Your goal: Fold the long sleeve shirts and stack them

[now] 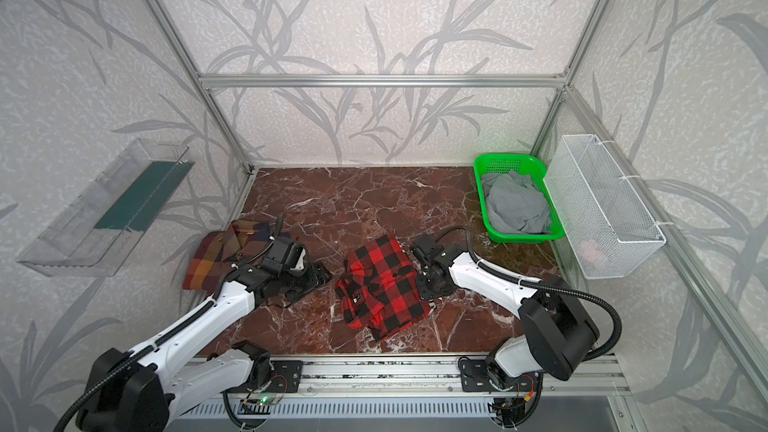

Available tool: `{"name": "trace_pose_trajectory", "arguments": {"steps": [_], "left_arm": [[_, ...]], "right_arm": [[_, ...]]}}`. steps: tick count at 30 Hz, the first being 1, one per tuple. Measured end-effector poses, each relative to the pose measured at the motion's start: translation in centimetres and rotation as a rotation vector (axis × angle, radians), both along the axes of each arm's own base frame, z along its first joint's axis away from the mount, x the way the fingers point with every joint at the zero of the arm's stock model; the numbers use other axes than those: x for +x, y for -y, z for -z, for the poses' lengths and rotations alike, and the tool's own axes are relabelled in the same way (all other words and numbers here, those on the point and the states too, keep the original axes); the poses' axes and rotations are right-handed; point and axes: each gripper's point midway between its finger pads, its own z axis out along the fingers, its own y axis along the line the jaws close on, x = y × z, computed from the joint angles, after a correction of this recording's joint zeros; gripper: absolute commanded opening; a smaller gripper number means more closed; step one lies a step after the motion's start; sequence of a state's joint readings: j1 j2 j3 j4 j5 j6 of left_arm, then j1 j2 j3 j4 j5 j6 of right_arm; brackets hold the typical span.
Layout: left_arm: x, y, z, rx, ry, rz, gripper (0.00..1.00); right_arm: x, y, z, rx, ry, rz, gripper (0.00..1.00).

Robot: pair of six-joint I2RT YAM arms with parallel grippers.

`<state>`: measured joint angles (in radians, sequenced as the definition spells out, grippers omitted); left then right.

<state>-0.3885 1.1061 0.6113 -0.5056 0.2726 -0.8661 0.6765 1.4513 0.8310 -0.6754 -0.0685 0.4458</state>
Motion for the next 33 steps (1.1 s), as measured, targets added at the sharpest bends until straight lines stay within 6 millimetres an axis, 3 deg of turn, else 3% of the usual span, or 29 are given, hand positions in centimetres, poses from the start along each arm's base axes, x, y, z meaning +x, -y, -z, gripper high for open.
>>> {"name": "trace_pose_trajectory", "arguments": {"steps": [6, 10, 13, 16, 19, 22, 24, 27, 30, 33], "left_arm": [[1.4, 1.6, 2.9, -0.012, -0.089, 0.036, 0.75], [3.7, 3.0, 2.8, -0.026, -0.097, 0.055, 0.75], [6.2, 3.9, 0.6, -0.040, -0.035, 0.060, 0.75], [8.8, 4.3, -3.3, -0.029, 0.062, 0.064, 0.77], [10.7, 3.7, -7.9, 0.005, 0.176, 0.055, 0.78], [10.9, 2.5, -11.9, 0.055, 0.268, 0.040, 0.79], [10.2, 1.4, -13.8, 0.085, 0.312, 0.030, 0.81], [8.1, -0.1, -15.1, 0.117, 0.330, 0.019, 0.85], [5.1, -1.1, -13.9, 0.131, 0.302, 0.024, 0.91], [1.6, -1.6, -10.8, 0.164, 0.216, 0.047, 0.91]], "right_arm": [[-2.6, -0.7, 2.5, 0.048, -0.052, 0.010, 0.42], [-5.1, -3.4, 2.2, 0.134, -0.051, -0.028, 0.42], [-7.0, -6.0, 2.0, 0.189, -0.066, -0.057, 0.42], [-9.1, -9.2, 1.9, 0.232, -0.082, -0.102, 0.42], [-11.2, -14.1, 1.6, 0.265, -0.118, -0.187, 0.42], [-12.0, -19.7, 0.2, 0.314, -0.113, -0.277, 0.47], [-12.0, -22.0, -1.9, 0.369, -0.082, -0.322, 0.55], [-11.0, -23.0, -5.5, 0.438, -0.011, -0.366, 0.63], [-8.3, -21.0, -9.1, 0.450, 0.098, -0.371, 0.71], [-2.8, -17.1, -12.4, 0.451, 0.228, -0.308, 0.73]]}}
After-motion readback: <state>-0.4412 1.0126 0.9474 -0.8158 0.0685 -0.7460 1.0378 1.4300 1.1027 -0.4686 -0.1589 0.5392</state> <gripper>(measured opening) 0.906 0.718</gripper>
